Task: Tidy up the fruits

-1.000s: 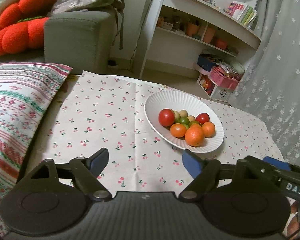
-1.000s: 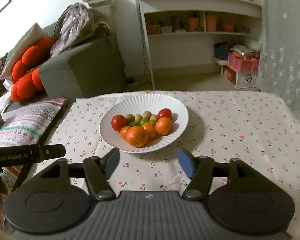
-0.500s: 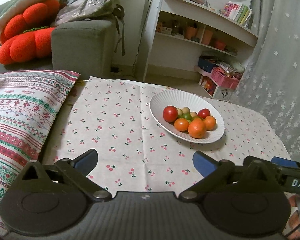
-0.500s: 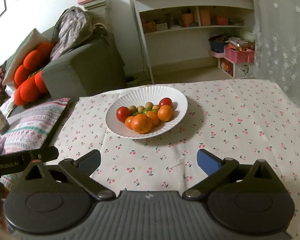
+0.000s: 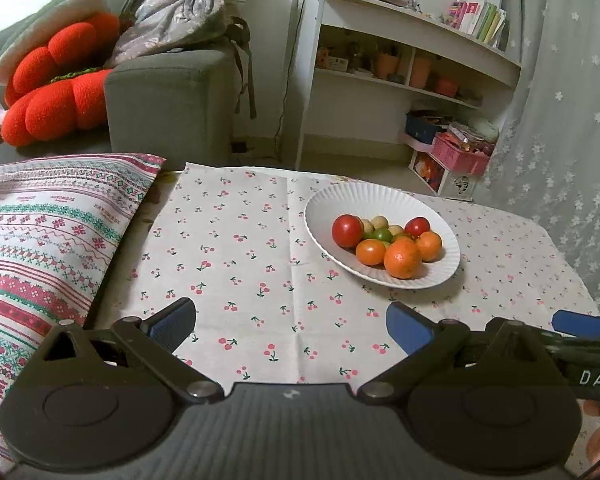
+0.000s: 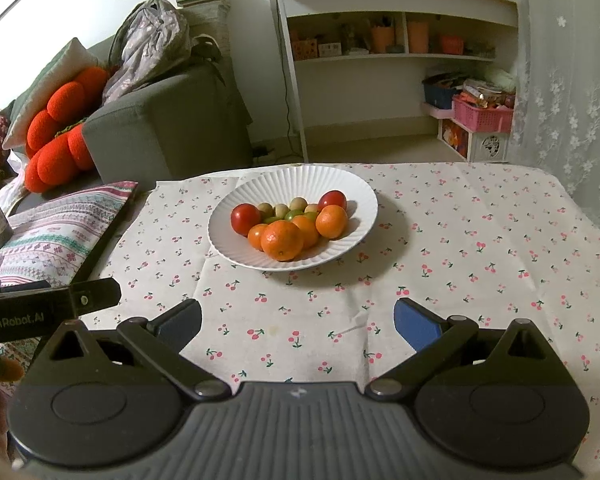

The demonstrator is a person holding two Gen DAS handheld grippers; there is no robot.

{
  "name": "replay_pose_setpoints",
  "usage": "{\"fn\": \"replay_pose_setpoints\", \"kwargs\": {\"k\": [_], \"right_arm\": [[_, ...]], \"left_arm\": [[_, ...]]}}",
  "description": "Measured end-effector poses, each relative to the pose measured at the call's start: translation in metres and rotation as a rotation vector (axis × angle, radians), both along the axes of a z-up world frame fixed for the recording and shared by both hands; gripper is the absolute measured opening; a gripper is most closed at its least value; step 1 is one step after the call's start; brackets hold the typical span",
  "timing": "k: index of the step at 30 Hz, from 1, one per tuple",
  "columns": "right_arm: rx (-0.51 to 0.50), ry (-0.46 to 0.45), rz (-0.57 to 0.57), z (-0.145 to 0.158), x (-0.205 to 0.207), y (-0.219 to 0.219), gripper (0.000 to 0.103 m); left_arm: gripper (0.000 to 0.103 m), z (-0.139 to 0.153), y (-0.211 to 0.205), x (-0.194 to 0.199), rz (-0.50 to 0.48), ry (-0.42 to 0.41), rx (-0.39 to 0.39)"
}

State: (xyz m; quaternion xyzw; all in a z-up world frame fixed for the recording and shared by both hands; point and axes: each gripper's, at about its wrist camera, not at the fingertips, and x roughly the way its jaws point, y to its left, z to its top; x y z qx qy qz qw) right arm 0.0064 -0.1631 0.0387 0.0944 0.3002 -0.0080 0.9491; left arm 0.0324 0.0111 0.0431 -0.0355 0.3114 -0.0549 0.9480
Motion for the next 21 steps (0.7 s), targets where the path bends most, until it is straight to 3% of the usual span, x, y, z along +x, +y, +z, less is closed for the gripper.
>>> {"fn": "replay_pose_setpoints", "kwargs": {"k": [3,21], "right_arm": [[-0.005,0.000,-0.007,-0.0003,0.0005,0.0003,0.103],[-0.049,0.018,-0.014,-0.0029,0.0027,0.0034,0.103]], "left_arm": [[0.100,-0.0017,-0.0008,0.0033,0.001,0.034,0.000],[0.100,-0.0077,-0.0018,0.0050,0.016,0.052,-0.007]]}}
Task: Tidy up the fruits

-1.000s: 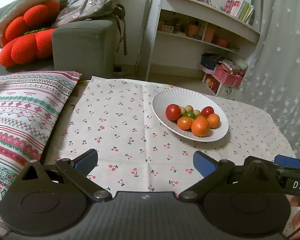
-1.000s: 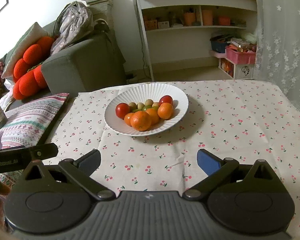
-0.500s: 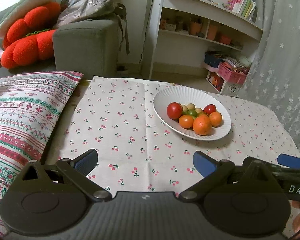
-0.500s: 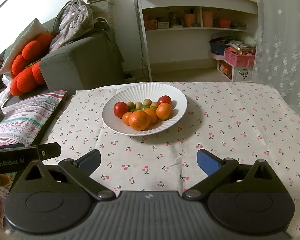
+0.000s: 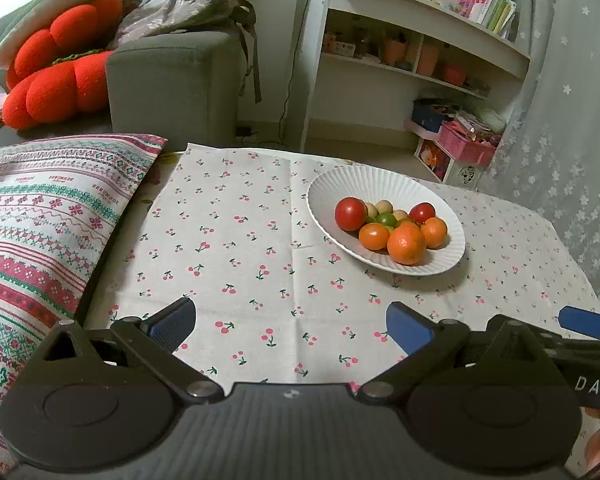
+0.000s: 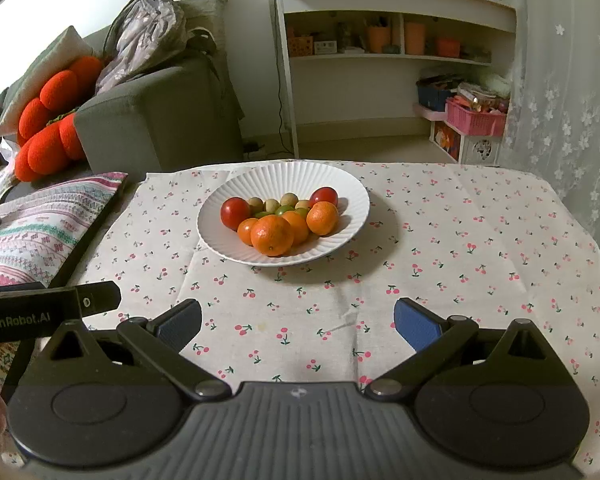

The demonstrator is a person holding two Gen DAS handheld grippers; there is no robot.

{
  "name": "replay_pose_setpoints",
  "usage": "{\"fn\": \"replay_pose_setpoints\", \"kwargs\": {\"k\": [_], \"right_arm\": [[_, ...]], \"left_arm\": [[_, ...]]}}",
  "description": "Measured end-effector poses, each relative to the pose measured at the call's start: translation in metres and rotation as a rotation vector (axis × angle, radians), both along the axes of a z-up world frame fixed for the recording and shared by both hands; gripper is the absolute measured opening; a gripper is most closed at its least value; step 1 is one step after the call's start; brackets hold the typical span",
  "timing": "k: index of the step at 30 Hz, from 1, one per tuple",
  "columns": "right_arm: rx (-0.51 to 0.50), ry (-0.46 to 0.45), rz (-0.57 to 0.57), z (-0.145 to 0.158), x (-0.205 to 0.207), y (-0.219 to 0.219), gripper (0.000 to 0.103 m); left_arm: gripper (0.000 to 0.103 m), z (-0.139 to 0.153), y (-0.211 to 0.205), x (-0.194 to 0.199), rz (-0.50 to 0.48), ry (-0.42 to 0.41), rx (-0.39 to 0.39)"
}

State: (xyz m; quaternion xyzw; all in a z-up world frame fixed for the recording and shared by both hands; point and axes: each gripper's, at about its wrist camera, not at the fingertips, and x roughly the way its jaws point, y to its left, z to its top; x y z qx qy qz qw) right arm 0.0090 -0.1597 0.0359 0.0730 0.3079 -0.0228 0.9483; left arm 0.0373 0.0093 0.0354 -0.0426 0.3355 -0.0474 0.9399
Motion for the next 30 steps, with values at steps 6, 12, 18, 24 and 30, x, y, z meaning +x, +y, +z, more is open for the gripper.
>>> {"fn": "replay_pose_setpoints", "kwargs": {"k": [6,12,18,24,30], "right_arm": [[-0.013,0.006,0.000,-0.0014,0.0016,0.0017,0.103],[-0.027,0.008,0.001,-0.0020,0.0020,0.0030,0.103],[-0.028,0.011,-0.001,-0.0026,0.0023,0.0035,0.103],[-0.036,0.013,0.000,-0.0028,0.0033,0.0044,0.103],[-0.034,0.012,0.002,-0.0028,0.0031,0.0038,0.103]], "left_arm": [[0.100,0.0001,-0.0015,-0.0005,-0.004,0.001,0.008],[0.100,-0.0021,-0.0038,0.0006,-0.009,0.008,0.026],[0.100,-0.0026,-0.0035,0.0012,-0.014,0.014,0.029],[0.100,-0.0028,-0.0039,0.0013,-0.019,0.016,0.027],[0.100,-0.0001,-0.0058,-0.0022,-0.030,-0.003,0.041]]}}
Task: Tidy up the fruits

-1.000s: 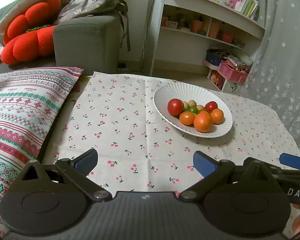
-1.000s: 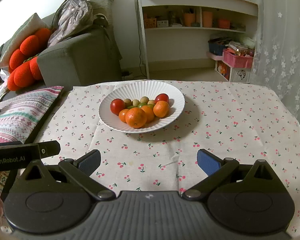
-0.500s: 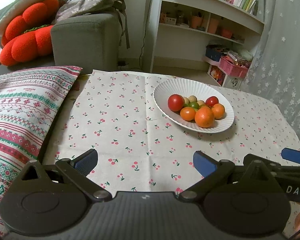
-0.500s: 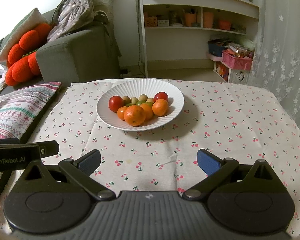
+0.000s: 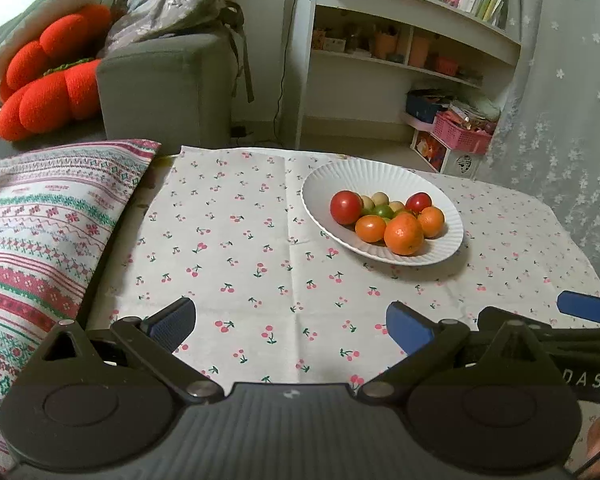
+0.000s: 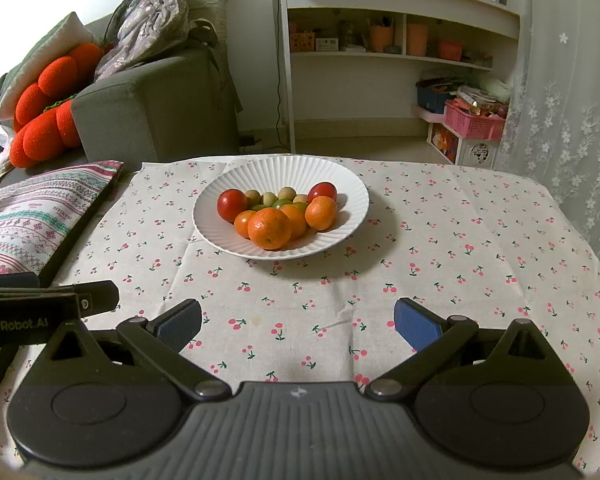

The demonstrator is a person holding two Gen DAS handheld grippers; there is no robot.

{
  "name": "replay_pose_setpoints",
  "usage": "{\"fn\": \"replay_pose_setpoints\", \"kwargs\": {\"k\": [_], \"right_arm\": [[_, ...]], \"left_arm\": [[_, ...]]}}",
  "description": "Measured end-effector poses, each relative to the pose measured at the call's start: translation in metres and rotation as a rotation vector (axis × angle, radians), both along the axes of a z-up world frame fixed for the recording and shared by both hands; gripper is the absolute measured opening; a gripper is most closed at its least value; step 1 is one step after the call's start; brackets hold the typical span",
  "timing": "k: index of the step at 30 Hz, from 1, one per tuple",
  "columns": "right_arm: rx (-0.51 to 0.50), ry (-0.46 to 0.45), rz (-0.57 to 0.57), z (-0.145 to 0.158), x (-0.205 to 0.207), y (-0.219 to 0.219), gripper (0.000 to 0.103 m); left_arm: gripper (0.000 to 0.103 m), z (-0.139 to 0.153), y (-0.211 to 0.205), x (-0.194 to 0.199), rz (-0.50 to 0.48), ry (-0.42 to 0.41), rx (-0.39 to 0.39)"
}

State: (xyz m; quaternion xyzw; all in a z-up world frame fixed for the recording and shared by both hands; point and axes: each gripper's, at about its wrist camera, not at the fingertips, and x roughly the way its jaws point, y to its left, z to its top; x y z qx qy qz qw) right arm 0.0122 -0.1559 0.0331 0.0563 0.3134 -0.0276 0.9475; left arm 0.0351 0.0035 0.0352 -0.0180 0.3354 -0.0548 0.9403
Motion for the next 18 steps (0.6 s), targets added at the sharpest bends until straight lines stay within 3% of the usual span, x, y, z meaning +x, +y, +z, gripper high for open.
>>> {"fn": "replay_pose_setpoints", "kwargs": {"k": [18], "right_arm": [[0.007,0.002,-0.002,-0.0003,0.0005,0.0000,0.103]], "left_arm": [[0.100,0.0004,-0.0014,-0.0004,0.002,-0.002,0.009]]}}
